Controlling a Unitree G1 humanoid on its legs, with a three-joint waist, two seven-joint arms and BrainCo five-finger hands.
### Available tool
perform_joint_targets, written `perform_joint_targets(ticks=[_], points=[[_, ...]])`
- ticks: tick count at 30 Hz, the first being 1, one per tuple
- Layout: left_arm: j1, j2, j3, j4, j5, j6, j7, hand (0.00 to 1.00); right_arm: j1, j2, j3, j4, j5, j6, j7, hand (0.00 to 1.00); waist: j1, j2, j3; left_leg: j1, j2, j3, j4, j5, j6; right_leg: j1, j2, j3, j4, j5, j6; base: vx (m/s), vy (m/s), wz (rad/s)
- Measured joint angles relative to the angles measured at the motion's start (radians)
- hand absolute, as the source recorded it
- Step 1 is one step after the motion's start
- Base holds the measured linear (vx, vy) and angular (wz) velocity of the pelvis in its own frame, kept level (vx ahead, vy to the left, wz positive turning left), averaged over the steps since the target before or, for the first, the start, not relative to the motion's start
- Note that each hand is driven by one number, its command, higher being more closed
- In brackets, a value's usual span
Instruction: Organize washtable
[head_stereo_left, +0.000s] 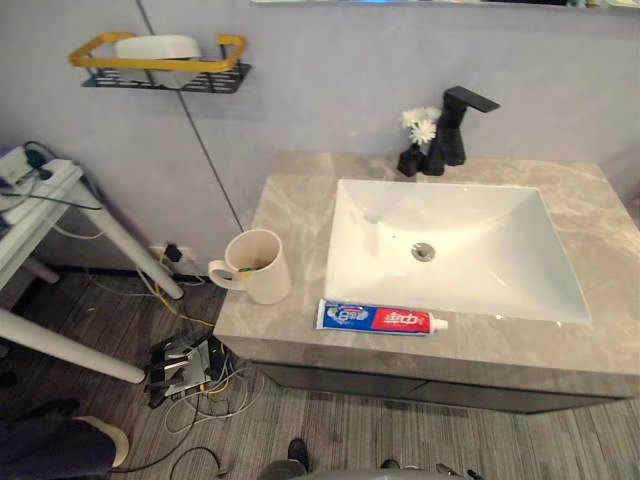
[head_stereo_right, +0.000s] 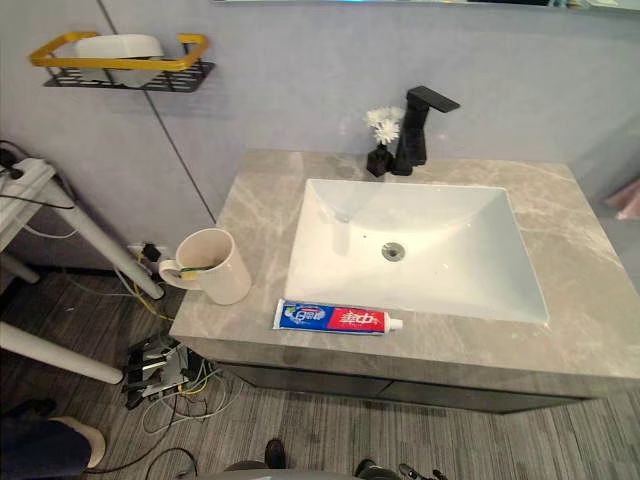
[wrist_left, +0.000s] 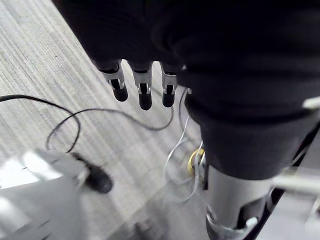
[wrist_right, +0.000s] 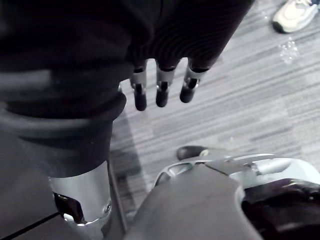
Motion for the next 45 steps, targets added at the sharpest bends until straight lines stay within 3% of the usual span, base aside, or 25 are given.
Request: perform_joint_targets(ticks=[3, 4, 6, 7, 10, 15, 20, 21, 23, 31, 34, 37, 41, 45], points=[[0.06, 0.001, 0.07, -0.613, -0.027, -0.02, 0.129, 0.0, 0.046, 0.016, 0.004, -0.015, -0.012, -0.002, -0.001, 0.0, 0.05, -0.002, -0.043, -0.018, 0.003, -0.015, 0.0, -0.001, -0.001, 0.001, 0.002, -0.019, 0.0, -0.005, -0.001, -0.01, -0.011, 0.22], [0.056, 0.002, 0.091, -0.819, 0.025, -0.032, 0.174, 0.0, 0.057, 0.018, 0.011, -0.031, -0.028, -0.001, 0.0, 0.0, 0.058, -0.002, -0.048, -0.014, 0.0, -0.026, -0.001, 0.0, -0.001, 0.009, 0.0, -0.027, 0.0, -0.005, -0.001, 0.0, 0.002, 0.23], [0.042, 0.003, 0.105, -1.034, 0.083, -0.048, 0.212, 0.0, 0.067, 0.022, 0.014, -0.066, -0.034, -0.001, 0.0, 0.0, 0.05, -0.007, -0.056, -0.007, -0.001, -0.042, -0.001, 0.0, -0.001, 0.029, -0.008, -0.049, 0.0, -0.004, 0.001, -0.02, 0.016, 0.3], [0.03, 0.004, 0.105, -1.17, 0.137, -0.054, 0.235, 0.0, 0.072, 0.021, 0.021, -0.09, -0.042, 0.0, 0.0, 0.0, 0.052, 0.004, -0.062, -0.003, -0.009, -0.047, -0.001, -0.001, 0.0, 0.035, -0.017, -0.054, 0.001, -0.002, 0.005, -0.03, 0.053, 0.27], [-0.023, 0.017, 0.078, -1.394, 0.211, -0.067, 0.288, 0.0, 0.082, 0.019, 0.023, -0.122, -0.048, 0.009, 0.003, 0.0, 0.054, 0.014, -0.068, -0.005, -0.025, -0.072, -0.001, -0.004, 0.007, 0.049, -0.032, -0.08, -0.001, 0.004, 0.014, -0.04, 0.059, 0.27], [-0.043, 0.096, -0.173, -1.638, 0.267, -0.093, 0.274, 0.0, 0.069, 0.02, 0.031, -0.129, -0.048, 0.022, 0.003, 0.0, 0.051, 0.017, -0.072, -0.023, -0.04, -0.113, -0.001, 0.013, 0.032, 0.052, -0.041, -0.114, -0.001, 0.007, 0.018, -0.05, 0.027, 0.25], [-0.074, 0.142, -0.435, -1.723, 0.265, -0.127, 0.177, 0.0, 0.064, 0.018, 0.032, -0.127, -0.038, 0.022, 0.005, 0.0, 0.042, 0.019, -0.076, -0.023, -0.049, -0.14, -0.001, 0.03, 0.041, 0.063, -0.045, -0.134, 0.0, 0.007, 0.018, -0.03, 0.006, 0.16], [-0.074, 0.191, -0.535, -1.731, 0.25, -0.139, 0.12, 0.0, 0.055, 0.015, 0.033, -0.124, -0.028, 0.022, 0.015, 0.0, 0.023, 0.021, -0.077, -0.024, -0.052, -0.151, -0.001, 0.041, 0.043, 0.065, -0.046, -0.142, 0.001, 0.007, 0.018, -0.02, -0.001, 0.13], [-0.08, 0.224, -0.603, -1.729, 0.234, -0.14, 0.089, 0.0, 0.043, 0.005, 0.041, -0.106, -0.027, 0.02, 0.021, 0.0, 0.016, 0.025, -0.081, -0.028, -0.051, -0.153, -0.001, 0.042, 0.042, 0.063, -0.042, -0.141, 0.001, 0.007, 0.018, -0.03, -0.01, 0.08], [-0.299, 0.376, -1.06, -1.593, 0.226, -0.125, -0.088, 0.0, -0.027, -0.057, 0.109, 0.007, -0.018, 0.025, 0.04, 0.0, -0.032, 0.058, -0.084, -0.035, -0.044, -0.147, -0.001, 0.05, 0.032, 0.047, -0.025, -0.117, 0.004, 0.007, 0.012, -0.03, -0.015, -0.05], [-0.332, 0.415, -1.127, -1.547, 0.228, -0.102, -0.158, 0.0, -0.046, -0.069, 0.123, 0.033, -0.018, 0.028, 0.043, 0.0, -0.056, 0.061, -0.083, -0.033, -0.035, -0.131, -0.001, 0.049, 0.031, 0.039, -0.018, -0.098, 0.005, 0.005, 0.007, 0.01, -0.031, -0.17], [-0.382, 0.42, -1.176, -1.498, 0.228, -0.086, -0.207, 0.0, -0.048, -0.078, 0.131, 0.043, -0.017, 0.035, 0.044, 0.0, -0.059, 0.067, -0.084, -0.034, -0.029, -0.122, -0.001, 0.05, 0.031, 0.028, -0.013, -0.086, 0.014, 0.001, 0.0, 0.01, -0.037, -0.13], [-0.408, 0.403, -1.262, -1.419, 0.261, -0.076, -0.234, 0.0, -0.049, -0.082, 0.137, 0.066, -0.008, 0.038, 0.046, 0.0, -0.061, 0.066, -0.084, -0.037, -0.024, -0.112, -0.001, 0.05, 0.03, 0.016, -0.01, -0.07, 0.022, -0.002, -0.004, 0.0, -0.01, -0.07], [-0.414, 0.348, -1.321, -1.307, 0.384, -0.067, -0.228, 0.0, -0.056, -0.081, 0.172, 0.06, -0.007, 0.038, 0.047, 0.0, -0.076, 0.051, -0.072, -0.035, -0.019, -0.106, -0.001, 0.05, 0.029, 0.01, -0.006, -0.064, 0.022, -0.003, -0.005, -0.01, -0.004, -0.04]])
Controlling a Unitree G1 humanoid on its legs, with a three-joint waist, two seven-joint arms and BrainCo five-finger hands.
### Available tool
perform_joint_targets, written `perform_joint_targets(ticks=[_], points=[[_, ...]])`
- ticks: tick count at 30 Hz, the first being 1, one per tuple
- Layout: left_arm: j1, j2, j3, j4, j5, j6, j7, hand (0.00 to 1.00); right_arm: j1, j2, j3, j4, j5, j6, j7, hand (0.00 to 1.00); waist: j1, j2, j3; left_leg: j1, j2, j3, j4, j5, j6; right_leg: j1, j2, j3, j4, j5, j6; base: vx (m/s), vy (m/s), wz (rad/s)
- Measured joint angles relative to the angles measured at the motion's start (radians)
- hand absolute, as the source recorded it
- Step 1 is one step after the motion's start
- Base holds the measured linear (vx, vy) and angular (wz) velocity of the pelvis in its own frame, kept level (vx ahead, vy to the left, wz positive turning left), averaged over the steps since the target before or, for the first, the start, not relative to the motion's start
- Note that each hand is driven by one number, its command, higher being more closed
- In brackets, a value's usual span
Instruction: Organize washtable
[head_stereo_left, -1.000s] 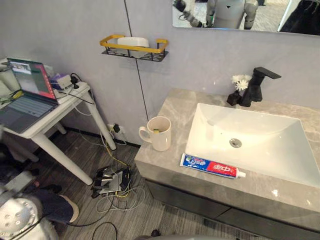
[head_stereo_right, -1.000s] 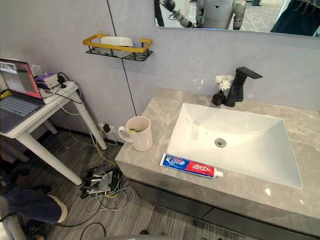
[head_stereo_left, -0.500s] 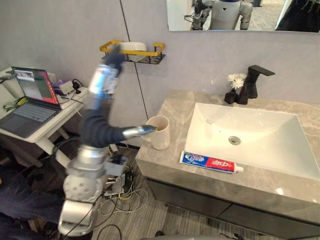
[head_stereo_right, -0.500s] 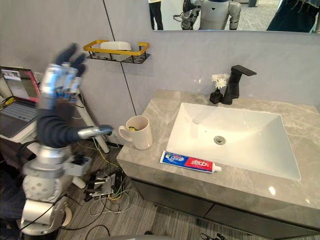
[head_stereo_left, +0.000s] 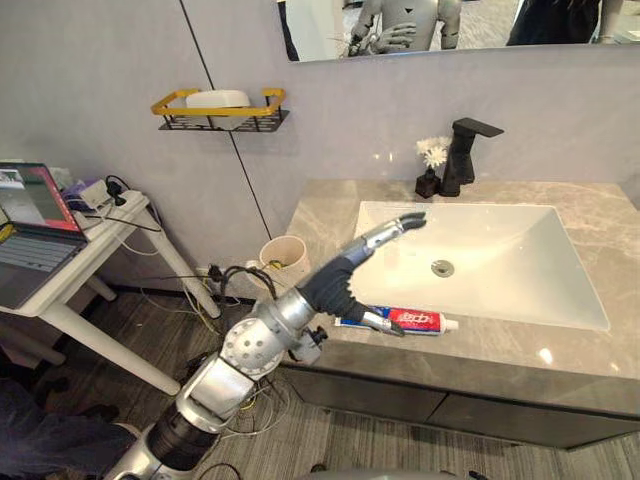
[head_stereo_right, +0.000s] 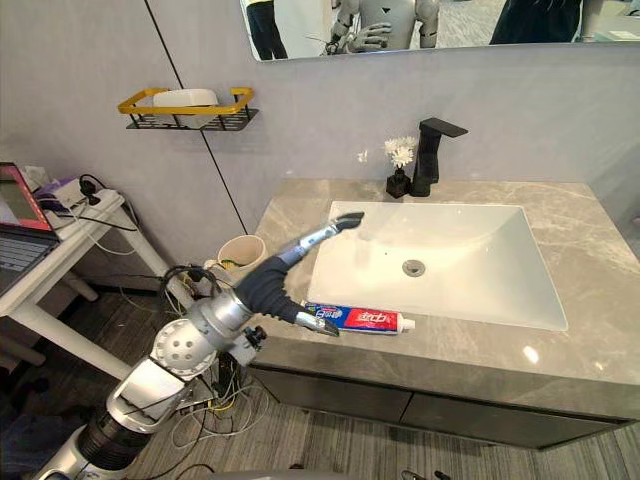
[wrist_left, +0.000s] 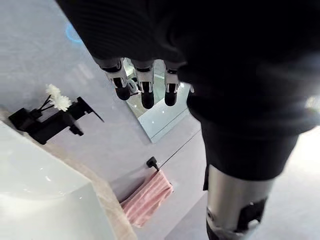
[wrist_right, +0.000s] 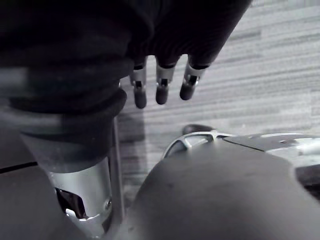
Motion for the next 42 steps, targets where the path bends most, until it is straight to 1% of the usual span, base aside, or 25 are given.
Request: perform_joint_targets(ticks=[1, 2, 5, 9, 11, 14, 16, 25, 30, 31, 34, 37, 42], points=[[-0.003, -0.003, -0.01, 0.026, 0.015, 0.0, 0.0, 0.0, 0.0, 0.001, 0.004, -0.001, -0.001, 0.0, 0.0, 0.0, -0.004, -0.002, 0.001, 0.002, 0.001, 0.0, 0.0, 0.0, -0.001, -0.001, 0.001, 0.0, 0.0, 0.0, 0.0, 0.0, 0.0, 0.0], [-0.01, -0.004, -0.03, 0.082, 0.06, 0.003, 0.001, 0.0, 0.0, 0.002, 0.015, -0.004, -0.002, 0.0, 0.0, 0.0, -0.01, -0.006, 0.004, -0.001, 0.002, 0.002, 0.0, 0.001, -0.002, -0.009, 0.002, 0.002, 0.0, 0.001, -0.002, 0.0, -0.008, -0.05], [-0.009, -0.004, -0.048, 0.162, 0.149, 0.009, -0.001, 0.0, -0.004, 0.006, 0.026, -0.032, -0.003, 0.0, 0.0, 0.0, -0.019, -0.014, 0.019, -0.016, 0.007, 0.017, 0.0, 0.001, -0.002, -0.034, 0.003, 0.017, -0.006, 0.003, -0.005, 0.0, -0.002, -0.15], [-0.006, -0.003, -0.047, 0.191, 0.182, 0.009, -0.002, 0.0, -0.006, 0.019, 0.025, -0.041, -0.004, 0.0, -0.001, 0.0, -0.032, -0.027, 0.045, -0.019, 0.01, 0.028, 0.0, -0.001, -0.005, -0.033, 0.007, 0.024, -0.024, 0.011, -0.007, 0.03, -0.003, -0.09], [-0.006, -0.003, -0.046, 0.232, 0.216, 0.008, -0.001, 0.0, -0.013, 0.024, 0.026, -0.042, -0.017, 0.0, -0.001, 0.0, -0.033, -0.042, 0.054, -0.019, 0.011, 0.039, 0.0, -0.006, -0.011, -0.03, 0.016, 0.034, -0.041, 0.018, -0.007, 0.06, -0.013, -0.13], [0.015, -0.004, -0.044, 0.261, 0.26, 0.012, -0.001, 0.0, -0.015, 0.029, 0.026, -0.047, -0.027, -0.001, -0.002, 0.0, -0.036, -0.049, 0.059, -0.025, 0.008, 0.04, 0.0, -0.007, -0.012, -0.029, 0.017, 0.037, -0.055, 0.025, -0.006, 0.09, -0.008, -0.05], [0.04, -0.004, -0.043, 0.261, 0.285, 0.013, -0.001, 0.0, -0.015, 0.03, 0.027, -0.05, -0.035, -0.001, -0.002, 0.0, -0.035, -0.049, 0.059, -0.026, 0.006, 0.04, 0.0, -0.007, -0.012, -0.028, 0.016, 0.038, -0.061, 0.025, -0.006, 0.06, 0.005, -0.01], [0.095, -0.009, -0.034, 0.259, 0.293, 0.014, -0.005, 0.0, -0.015, 0.035, 0.046, -0.059, -0.044, -0.002, -0.003, 0.0, -0.035, -0.051, 0.062, -0.017, 0.006, 0.04, 0.0, -0.009, -0.014, -0.014, 0.019, 0.036, -0.072, 0.027, -0.009, -0.01, 0.001, 0.0], [0.124, -0.039, -0.023, 0.256, 0.304, 0.015, -0.001, 0.0, -0.015, 0.031, 0.074, -0.064, -0.051, -0.004, -0.003, 0.0, -0.033, -0.056, 0.065, -0.017, 0.007, 0.039, -0.001, -0.009, -0.014, -0.014, 0.018, 0.036, -0.072, 0.03, -0.006, -0.02, 0.006, 0.0], [0.13, -0.046, -0.019, 0.256, 0.316, 0.015, 0.0, 1.0, -0.015, 0.031, 0.077, -0.067, -0.052, -0.004, -0.003, 0.0, -0.033, -0.058, 0.066, -0.017, 0.007, 0.039, -0.001, -0.009, -0.014, -0.014, 0.018, 0.036, -0.072, 0.031, -0.006, 0.0, 0.0, 0.0], [0.152, -0.071, 0.008, 0.256, 0.332, 0.018, 0.004, 1.0, -0.014, 0.03, 0.088, -0.07, -0.052, -0.007, -0.003, 0.0, -0.034, -0.059, 0.067, -0.017, 0.007, 0.042, -0.001, -0.009, -0.014, -0.016, 0.019, 0.041, -0.073, 0.032, -0.005, -0.01, 0.004, -0.02], [0.152, -0.101, 0.031, 0.259, 0.338, 0.027, 0.029, 1.0, -0.015, 0.029, 0.102, -0.072, -0.053, -0.011, -0.003, 0.0, -0.034, -0.062, 0.069, -0.018, 0.008, 0.044, -0.001, -0.009, -0.014, -0.016, 0.019, 0.043, -0.075, 0.032, -0.005, 0.0, 0.0, -0.01], [0.152, -0.127, 0.056, 0.278, 0.344, 0.024, 0.069, 1.0, -0.013, 0.033, 0.108, -0.081, -0.059, -0.014, -0.003, 0.0, -0.034, -0.071, 0.074, -0.017, 0.01, 0.055, -0.001, -0.011, -0.017, -0.017, 0.023, 0.05, -0.079, 0.033, -0.006, 0.02, -0.004, -0.04]])
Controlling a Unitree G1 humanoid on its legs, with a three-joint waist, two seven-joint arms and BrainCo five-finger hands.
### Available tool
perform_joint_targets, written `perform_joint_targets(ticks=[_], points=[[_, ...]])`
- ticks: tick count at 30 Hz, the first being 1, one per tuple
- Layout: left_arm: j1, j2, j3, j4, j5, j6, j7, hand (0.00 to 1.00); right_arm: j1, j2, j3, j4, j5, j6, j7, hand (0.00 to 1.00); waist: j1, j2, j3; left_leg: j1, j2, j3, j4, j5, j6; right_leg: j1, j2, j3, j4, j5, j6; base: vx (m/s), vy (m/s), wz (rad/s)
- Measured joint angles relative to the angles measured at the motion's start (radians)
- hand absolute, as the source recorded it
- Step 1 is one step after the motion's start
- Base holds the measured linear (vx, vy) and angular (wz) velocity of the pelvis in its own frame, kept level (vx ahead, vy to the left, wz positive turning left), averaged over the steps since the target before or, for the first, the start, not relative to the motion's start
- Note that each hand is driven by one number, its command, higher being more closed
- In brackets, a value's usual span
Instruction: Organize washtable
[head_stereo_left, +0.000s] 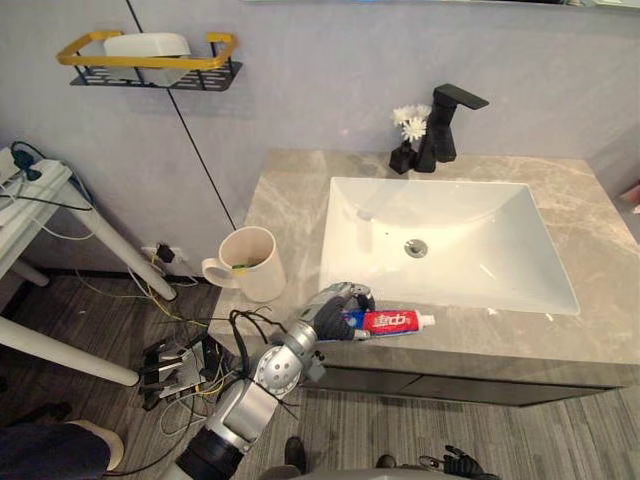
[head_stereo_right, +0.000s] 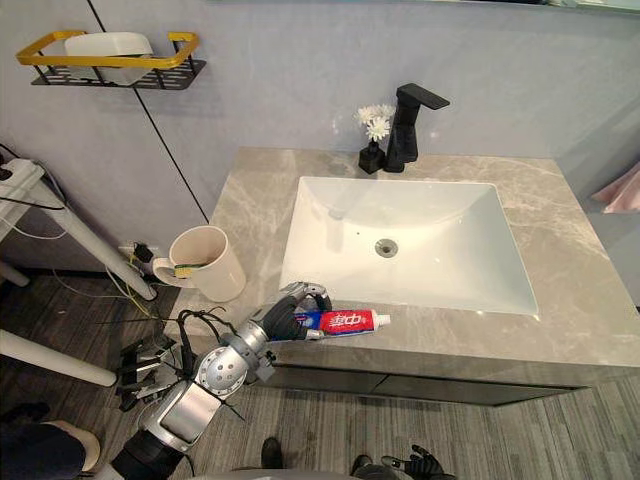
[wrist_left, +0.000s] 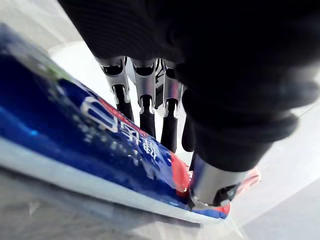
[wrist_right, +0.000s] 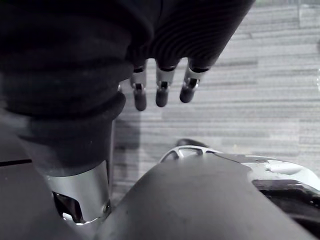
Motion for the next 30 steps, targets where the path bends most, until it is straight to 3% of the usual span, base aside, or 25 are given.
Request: perform_joint_targets(ticks=[11, 30], points=[[-0.024, -0.019, 0.036, 0.061, 0.039, -0.025, 0.04, 1.0, 0.004, 0.005, 0.005, -0.029, -0.001, -0.006, -0.006, 0.0, 0.001, -0.005, 0.003, -0.015, 0.015, 0.032, 0.0, -0.003, -0.005, -0.028, 0.014, 0.032, -0.013, 0.014, -0.009, -0.01, 0.0, -0.09], [0.014, -0.054, 0.076, 0.062, 0.027, -0.017, 0.092, 1.0, 0.022, 0.009, 0.005, -0.065, -0.001, -0.009, -0.007, 0.0, -0.001, -0.005, 0.003, 0.014, 0.015, 0.037, 0.0, -0.003, -0.005, 0.001, 0.014, 0.035, -0.015, 0.015, -0.009, 0.0, 0.0, 0.0]])
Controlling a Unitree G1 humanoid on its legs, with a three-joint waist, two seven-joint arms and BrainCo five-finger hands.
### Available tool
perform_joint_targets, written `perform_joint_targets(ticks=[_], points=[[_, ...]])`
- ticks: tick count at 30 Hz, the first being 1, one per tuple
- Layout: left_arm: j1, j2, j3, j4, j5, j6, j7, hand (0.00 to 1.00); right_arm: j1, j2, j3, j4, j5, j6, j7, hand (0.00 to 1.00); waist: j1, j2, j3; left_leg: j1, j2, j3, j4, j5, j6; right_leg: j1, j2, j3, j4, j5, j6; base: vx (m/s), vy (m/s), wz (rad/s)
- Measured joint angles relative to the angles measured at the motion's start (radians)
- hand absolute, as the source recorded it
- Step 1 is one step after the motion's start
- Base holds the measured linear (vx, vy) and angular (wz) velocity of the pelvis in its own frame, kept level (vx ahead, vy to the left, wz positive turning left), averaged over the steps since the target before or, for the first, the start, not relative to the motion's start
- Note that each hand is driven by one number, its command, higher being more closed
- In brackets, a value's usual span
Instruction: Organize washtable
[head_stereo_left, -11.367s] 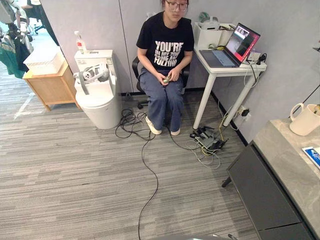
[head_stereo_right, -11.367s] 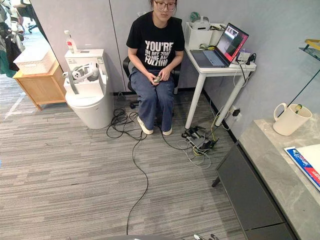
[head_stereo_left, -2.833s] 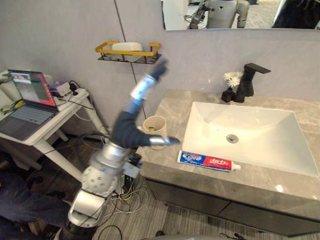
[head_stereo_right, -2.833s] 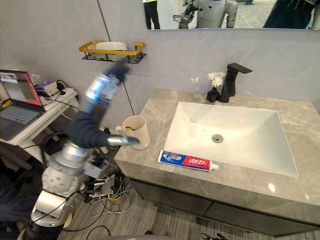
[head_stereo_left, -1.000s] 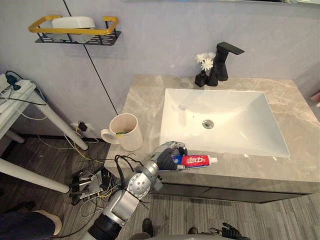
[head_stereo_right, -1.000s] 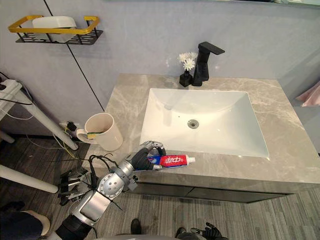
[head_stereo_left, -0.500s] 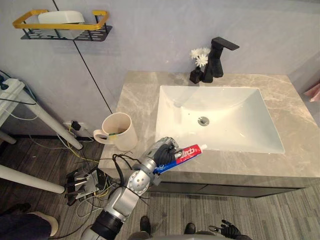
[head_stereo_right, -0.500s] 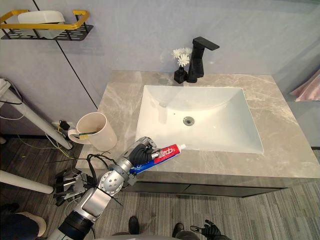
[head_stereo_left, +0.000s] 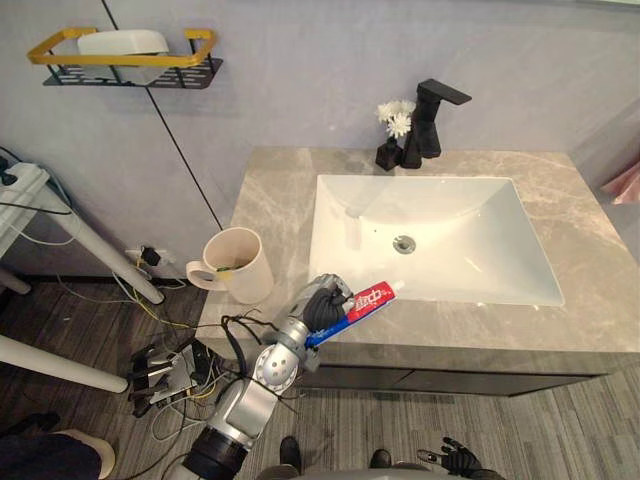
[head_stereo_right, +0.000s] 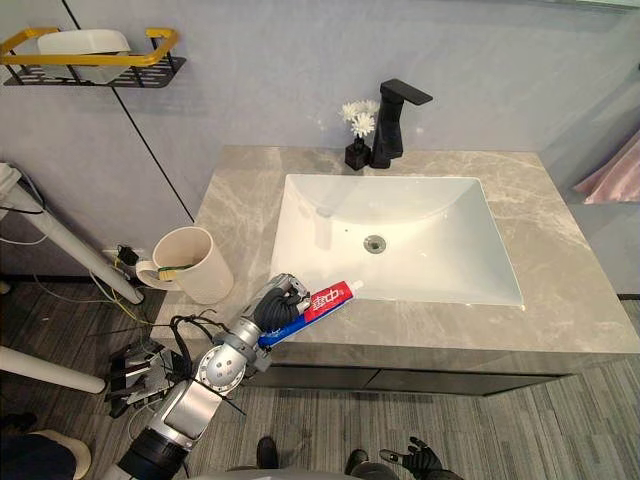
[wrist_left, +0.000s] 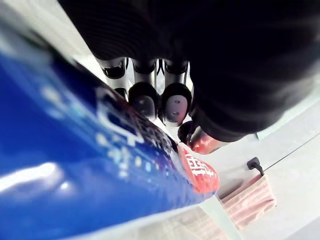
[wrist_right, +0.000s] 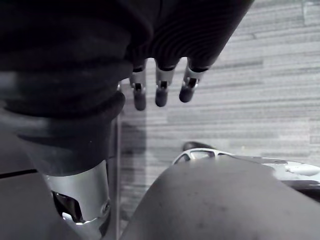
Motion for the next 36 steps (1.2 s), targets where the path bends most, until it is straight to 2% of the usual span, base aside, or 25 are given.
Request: perform_joint_targets(ticks=[5, 6, 8, 12, 14, 17, 22, 30, 33, 36], points=[[0.002, -0.01, 0.003, -0.002, -0.05, 0.015, 0.011, 1.0, 0.001, 0.0, 0.0, 0.0, 0.0, 0.0, -0.001, 0.0, 0.001, -0.001, -0.001, 0.005, 0.001, -0.001, 0.0, 0.0, 0.0, 0.008, -0.002, -0.006, -0.001, 0.0, 0.0, 0.0, 0.004, 0.02], [0.003, -0.011, 0.003, -0.006, -0.062, 0.017, 0.01, 0.0, 0.001, 0.001, 0.0, 0.0, 0.0, 0.0, -0.002, 0.0, 0.002, -0.001, -0.001, 0.006, 0.001, -0.001, 0.0, 0.0, 0.0, 0.01, -0.003, -0.007, -0.001, 0.0, 0.0, -0.01, 0.009, 0.06], [0.013, -0.008, 0.002, -0.058, -0.183, 0.021, -0.01, 0.0, 0.003, 0.001, 0.0, 0.0, 0.001, 0.0, -0.002, 0.0, 0.004, -0.001, -0.001, 0.012, 0.0, -0.004, 0.0, 0.0, 0.0, 0.019, -0.004, -0.012, -0.003, 0.0, 0.0, -0.01, 0.01, 0.06], [0.021, -0.009, 0.001, -0.143, -0.336, 0.021, -0.015, 0.0, 0.009, 0.001, -0.001, 0.001, 0.013, 0.0, -0.002, 0.0, 0.015, -0.001, -0.003, 0.023, -0.001, -0.015, 0.0, 0.0, 0.0, 0.034, -0.005, -0.019, -0.004, 0.0, 0.0, -0.01, 0.006, 0.06], [0.022, -0.009, 0.001, -0.177, -0.502, 0.021, -0.03, 0.0, 0.012, 0.0, -0.003, 0.002, 0.023, 0.0, -0.002, 0.0, 0.018, 0.001, -0.006, 0.023, -0.001, -0.025, 0.0, 0.001, 0.0, 0.038, -0.005, -0.028, -0.005, 0.0, 0.0, -0.03, 0.002, 0.1], [0.027, -0.009, 0.001, -0.218, -0.644, 0.022, -0.054, 0.0, 0.019, -0.002, -0.006, 0.012, 0.051, -0.001, -0.002, 0.0, 0.026, 0.003, -0.012, 0.019, 0.0, -0.028, 0.0, 0.002, 0.0, 0.034, -0.005, -0.028, -0.004, 0.0, 0.0, -0.01, 0.002, 0.02], [0.087, -0.004, 0.003, -0.27, -0.708, 0.023, -0.059, 0.0, 0.022, -0.003, -0.012, 0.038, 0.114, -0.017, -0.002, 0.0, 0.026, 0.008, -0.032, 0.018, -0.003, -0.034, 0.0, 0.001, 0.0, 0.038, -0.006, -0.036, -0.005, 0.0, 0.001, 0.02, 0.003, 0.03], [0.249, -0.015, 0.036, -0.271, -0.701, 0.06, -0.081, 0.0, 0.038, -0.001, -0.017, 0.035, 0.139, -0.025, -0.001, 0.0, 0.033, 0.007, -0.033, 0.021, -0.002, -0.044, 0.0, 0.002, -0.001, 0.044, -0.005, -0.043, -0.006, -0.001, 0.001, -0.01, 0.002, 0.02], [0.273, -0.029, 0.036, -0.27, -0.675, 0.067, -0.084, 0.0, 0.057, 0.001, -0.017, 0.016, 0.147, -0.026, 0.0, 0.0, 0.051, 0.006, -0.033, 0.021, -0.002, -0.051, 0.0, 0.002, -0.001, 0.051, -0.005, -0.055, -0.007, -0.001, 0.002, -0.02, 0.002, 0.1], [0.298, -0.051, 0.036, -0.27, -0.666, 0.072, -0.102, 0.0, 0.076, 0.004, -0.017, -0.006, 0.158, -0.028, 0.002, 0.0, 0.056, 0.004, -0.033, 0.019, -0.002, -0.05, 0.0, 0.003, -0.001, 0.054, -0.005, -0.064, -0.007, -0.002, 0.003, -0.01, 0.002, 0.09]])
